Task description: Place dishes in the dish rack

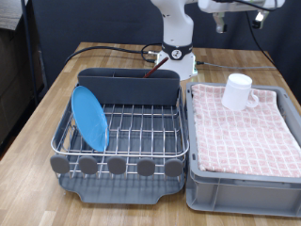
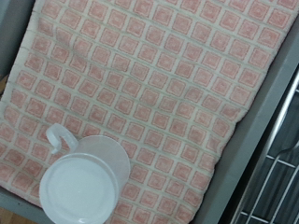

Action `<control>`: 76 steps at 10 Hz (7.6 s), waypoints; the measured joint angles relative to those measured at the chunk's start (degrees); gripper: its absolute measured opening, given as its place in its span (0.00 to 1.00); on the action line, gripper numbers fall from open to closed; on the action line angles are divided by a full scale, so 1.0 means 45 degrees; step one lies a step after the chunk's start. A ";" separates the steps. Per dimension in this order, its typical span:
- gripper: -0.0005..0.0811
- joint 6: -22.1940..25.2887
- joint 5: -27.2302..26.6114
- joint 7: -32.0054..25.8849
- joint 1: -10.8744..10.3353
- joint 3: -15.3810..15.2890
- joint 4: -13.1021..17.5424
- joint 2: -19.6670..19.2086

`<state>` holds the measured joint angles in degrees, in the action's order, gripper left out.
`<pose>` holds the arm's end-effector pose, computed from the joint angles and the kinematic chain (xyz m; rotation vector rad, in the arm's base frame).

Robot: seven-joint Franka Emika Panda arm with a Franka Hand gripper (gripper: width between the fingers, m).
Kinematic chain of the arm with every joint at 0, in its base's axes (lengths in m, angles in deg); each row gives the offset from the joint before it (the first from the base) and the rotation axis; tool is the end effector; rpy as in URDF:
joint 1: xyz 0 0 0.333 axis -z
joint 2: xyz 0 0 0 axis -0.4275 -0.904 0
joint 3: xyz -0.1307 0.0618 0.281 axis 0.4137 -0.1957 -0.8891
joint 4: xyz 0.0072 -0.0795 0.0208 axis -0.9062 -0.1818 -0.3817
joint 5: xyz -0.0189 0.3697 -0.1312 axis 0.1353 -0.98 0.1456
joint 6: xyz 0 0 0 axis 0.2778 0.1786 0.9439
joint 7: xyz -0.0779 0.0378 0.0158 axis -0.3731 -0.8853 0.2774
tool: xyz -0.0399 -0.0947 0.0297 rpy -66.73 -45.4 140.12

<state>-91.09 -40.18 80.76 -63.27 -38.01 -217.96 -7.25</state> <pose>0.4352 0.1391 0.4686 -3.0672 0.5092 -0.1833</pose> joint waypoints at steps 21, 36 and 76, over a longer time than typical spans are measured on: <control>0.99 0.0622 -0.0172 -0.2541 -0.0900 -0.1512 0.0282 -0.2843; 0.99 -0.0637 -0.0043 -0.2688 -0.1057 -0.2085 0.0424 -0.5680; 0.09 -0.1845 0.0425 -0.1132 0.0216 0.0515 0.1429 -0.3807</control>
<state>-99.39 -38.26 75.67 -62.30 -35.69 -211.53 -24.38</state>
